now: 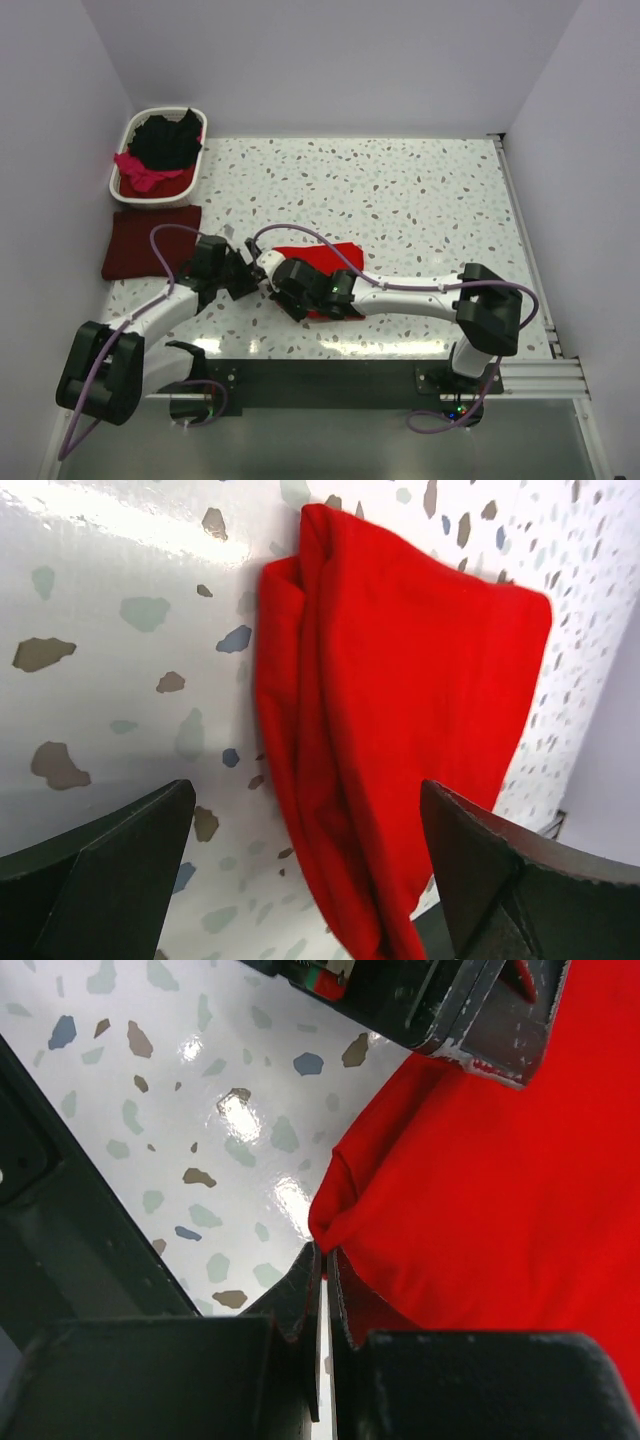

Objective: Fold and stack the t-shirts
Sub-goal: Neatly place the folded tshirt to the corner

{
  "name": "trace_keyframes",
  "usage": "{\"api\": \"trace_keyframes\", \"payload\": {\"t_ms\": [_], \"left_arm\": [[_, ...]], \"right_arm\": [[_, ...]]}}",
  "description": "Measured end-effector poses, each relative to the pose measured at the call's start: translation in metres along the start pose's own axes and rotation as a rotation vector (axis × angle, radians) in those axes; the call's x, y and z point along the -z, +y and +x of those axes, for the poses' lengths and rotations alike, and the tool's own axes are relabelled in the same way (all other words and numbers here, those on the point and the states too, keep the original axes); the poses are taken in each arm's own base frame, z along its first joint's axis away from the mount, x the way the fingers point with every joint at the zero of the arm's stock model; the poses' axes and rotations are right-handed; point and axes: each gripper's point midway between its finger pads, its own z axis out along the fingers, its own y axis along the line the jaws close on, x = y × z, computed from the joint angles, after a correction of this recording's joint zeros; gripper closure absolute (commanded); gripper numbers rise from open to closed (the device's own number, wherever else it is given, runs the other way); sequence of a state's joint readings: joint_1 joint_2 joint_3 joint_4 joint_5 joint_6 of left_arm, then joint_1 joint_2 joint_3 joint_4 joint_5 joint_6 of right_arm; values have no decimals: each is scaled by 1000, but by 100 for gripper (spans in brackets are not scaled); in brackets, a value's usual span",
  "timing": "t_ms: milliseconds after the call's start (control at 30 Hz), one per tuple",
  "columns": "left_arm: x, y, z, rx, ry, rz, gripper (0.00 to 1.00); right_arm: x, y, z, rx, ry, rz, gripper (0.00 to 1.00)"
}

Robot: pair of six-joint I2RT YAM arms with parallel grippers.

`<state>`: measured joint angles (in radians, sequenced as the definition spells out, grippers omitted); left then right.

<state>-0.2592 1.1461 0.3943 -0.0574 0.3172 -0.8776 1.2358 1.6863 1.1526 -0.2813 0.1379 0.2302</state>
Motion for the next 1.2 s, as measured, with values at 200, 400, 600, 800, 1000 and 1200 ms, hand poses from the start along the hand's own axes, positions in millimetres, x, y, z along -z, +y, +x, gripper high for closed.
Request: {"api": "trace_keyframes", "payload": {"t_ms": [200, 400, 600, 800, 1000, 1200], "left_arm": [[-1, -1, 6, 95, -47, 59, 0], [-9, -14, 12, 122, -34, 102, 8], [-17, -18, 27, 125, 3, 111, 35], [-22, -6, 28, 109, -3, 60, 77], [-23, -8, 21, 37, -5, 25, 100], [-19, -9, -16, -106, -87, -111, 100]], "right_arm": [[-2, 3, 1, -21, -7, -13, 100], [-3, 7, -1, -32, -15, -32, 100], [-3, 8, -3, -40, -24, -34, 100], [-3, 10, -5, -44, -31, -46, 100], [-4, 12, -6, -49, -30, -64, 79], [2, 11, 2, -59, -22, -70, 53]]}}
